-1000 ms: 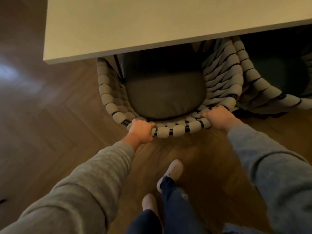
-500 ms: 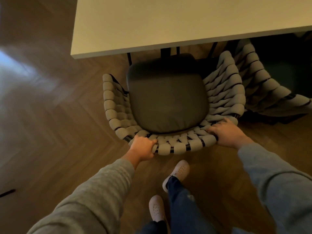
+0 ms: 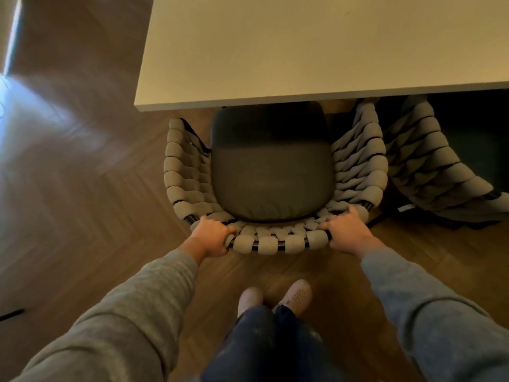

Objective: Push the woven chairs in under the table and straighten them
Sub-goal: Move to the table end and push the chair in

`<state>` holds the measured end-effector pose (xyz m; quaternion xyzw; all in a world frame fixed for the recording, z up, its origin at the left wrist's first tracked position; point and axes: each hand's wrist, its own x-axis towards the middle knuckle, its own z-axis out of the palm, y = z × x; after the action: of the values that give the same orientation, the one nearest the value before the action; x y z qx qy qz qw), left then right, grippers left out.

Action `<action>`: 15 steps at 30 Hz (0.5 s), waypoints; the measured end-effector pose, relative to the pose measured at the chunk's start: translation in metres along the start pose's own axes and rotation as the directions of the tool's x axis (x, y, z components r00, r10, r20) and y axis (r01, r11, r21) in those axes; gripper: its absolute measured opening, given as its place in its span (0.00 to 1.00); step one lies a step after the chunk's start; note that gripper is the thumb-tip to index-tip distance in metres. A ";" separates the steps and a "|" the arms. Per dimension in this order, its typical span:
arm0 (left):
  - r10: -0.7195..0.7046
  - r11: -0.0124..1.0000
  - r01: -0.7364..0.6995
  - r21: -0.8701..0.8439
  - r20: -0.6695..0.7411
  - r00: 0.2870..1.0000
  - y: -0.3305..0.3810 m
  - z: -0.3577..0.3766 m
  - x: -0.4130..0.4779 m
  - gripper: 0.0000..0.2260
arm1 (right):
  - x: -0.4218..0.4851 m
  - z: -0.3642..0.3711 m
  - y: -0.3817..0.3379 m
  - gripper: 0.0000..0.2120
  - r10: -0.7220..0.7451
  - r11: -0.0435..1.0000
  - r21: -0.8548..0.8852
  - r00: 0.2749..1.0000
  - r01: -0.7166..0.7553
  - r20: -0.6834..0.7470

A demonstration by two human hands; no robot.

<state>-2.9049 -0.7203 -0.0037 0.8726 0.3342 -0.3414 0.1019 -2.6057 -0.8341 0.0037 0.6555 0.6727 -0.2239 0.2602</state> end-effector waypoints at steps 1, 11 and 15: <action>0.001 1.000 -0.001 0.001 -0.002 1.000 -0.003 -0.001 0.003 0.15 | 0.004 -0.003 0.000 0.19 0.002 1.000 0.007 1.000 -0.002 0.010; 0.031 0.999 -0.030 0.021 -0.025 0.999 -0.046 -0.013 0.025 0.16 | 0.039 -0.029 -0.009 0.16 0.058 0.997 0.055 0.998 -0.058 0.009; 0.024 0.999 -0.023 0.031 -0.019 1.000 -0.060 -0.018 0.030 0.16 | 0.049 -0.035 -0.014 0.15 0.054 0.997 0.063 0.999 -0.055 0.007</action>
<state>-2.9187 -0.6520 -0.0067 0.8811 0.3196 -0.3370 0.0890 -2.6217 -0.7742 -0.0015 0.6808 0.6465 -0.2396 0.2470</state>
